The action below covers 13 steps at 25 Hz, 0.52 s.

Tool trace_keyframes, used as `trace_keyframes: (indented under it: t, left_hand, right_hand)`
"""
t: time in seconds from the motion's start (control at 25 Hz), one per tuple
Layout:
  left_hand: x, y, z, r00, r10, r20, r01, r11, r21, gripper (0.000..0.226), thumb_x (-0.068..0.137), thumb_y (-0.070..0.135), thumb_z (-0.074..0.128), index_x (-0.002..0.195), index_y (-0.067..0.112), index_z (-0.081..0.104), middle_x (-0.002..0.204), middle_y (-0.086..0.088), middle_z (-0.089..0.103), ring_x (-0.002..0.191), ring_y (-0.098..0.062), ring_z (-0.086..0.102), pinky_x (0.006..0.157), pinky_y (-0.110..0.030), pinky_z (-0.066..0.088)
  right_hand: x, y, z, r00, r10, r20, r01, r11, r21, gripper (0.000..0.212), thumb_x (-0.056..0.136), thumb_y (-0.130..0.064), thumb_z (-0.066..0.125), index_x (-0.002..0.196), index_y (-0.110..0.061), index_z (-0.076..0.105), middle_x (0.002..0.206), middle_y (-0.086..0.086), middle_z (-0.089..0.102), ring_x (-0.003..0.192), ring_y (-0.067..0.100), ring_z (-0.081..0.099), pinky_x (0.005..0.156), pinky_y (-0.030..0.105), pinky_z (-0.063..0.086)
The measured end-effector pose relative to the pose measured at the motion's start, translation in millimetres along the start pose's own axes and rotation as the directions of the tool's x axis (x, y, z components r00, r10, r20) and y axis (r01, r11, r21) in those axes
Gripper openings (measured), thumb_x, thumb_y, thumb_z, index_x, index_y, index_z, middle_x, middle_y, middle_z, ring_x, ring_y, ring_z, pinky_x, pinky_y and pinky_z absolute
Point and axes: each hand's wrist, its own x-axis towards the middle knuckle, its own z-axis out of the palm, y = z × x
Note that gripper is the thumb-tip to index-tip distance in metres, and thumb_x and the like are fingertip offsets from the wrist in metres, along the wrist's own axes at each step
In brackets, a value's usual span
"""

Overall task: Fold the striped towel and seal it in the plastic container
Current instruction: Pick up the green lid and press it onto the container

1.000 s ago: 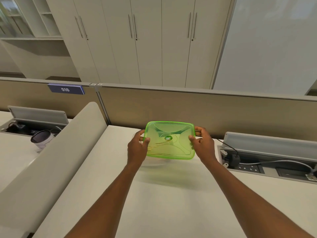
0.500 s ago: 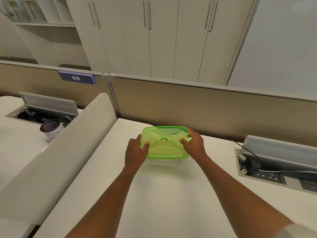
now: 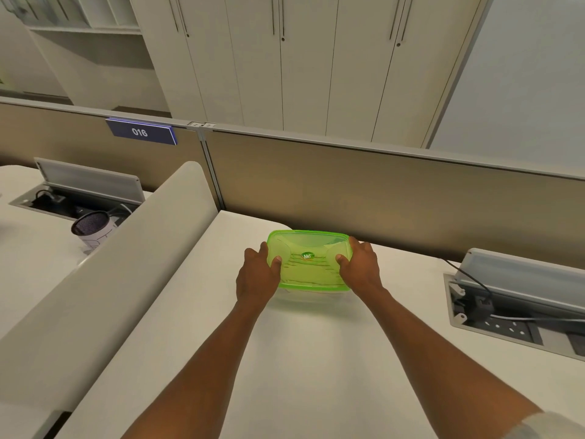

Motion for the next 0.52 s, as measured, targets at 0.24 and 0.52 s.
trace_keyframes:
  t: [0.24, 0.52]
  left_hand:
    - [2.4, 0.2, 5.9, 1.000, 0.000, 0.004, 0.000, 0.996, 0.085, 0.055, 0.100, 0.043, 0.033, 0.148, 0.017, 0.029, 0.121, -0.016, 0.046, 0.098, -0.039, 0.062, 0.076, -0.041, 0.049]
    - [3.3, 5.9, 11.6, 0.999, -0.004, 0.046, -0.003, 0.989, 0.151, 0.056, 0.102, 0.035, 0.025, 0.155, 0.027, 0.009, 0.112, -0.017, 0.050, 0.091, -0.041, 0.061, 0.076, -0.043, 0.047]
  right_hand:
    - [0.8, 2.0, 4.4, 1.000, -0.013, 0.007, 0.013, 0.998, -0.059, 0.050, 0.092, -0.024, 0.058, 0.137, -0.012, 0.040, 0.125, 0.020, 0.046, 0.116, 0.041, 0.049, 0.092, 0.043, 0.044]
    - [-5.0, 2.9, 11.7, 0.996, -0.001, 0.088, 0.021, 0.974, -0.226, 0.058, 0.101, -0.027, 0.034, 0.152, -0.017, 0.010, 0.116, 0.020, 0.049, 0.096, 0.044, 0.059, 0.078, 0.044, 0.046]
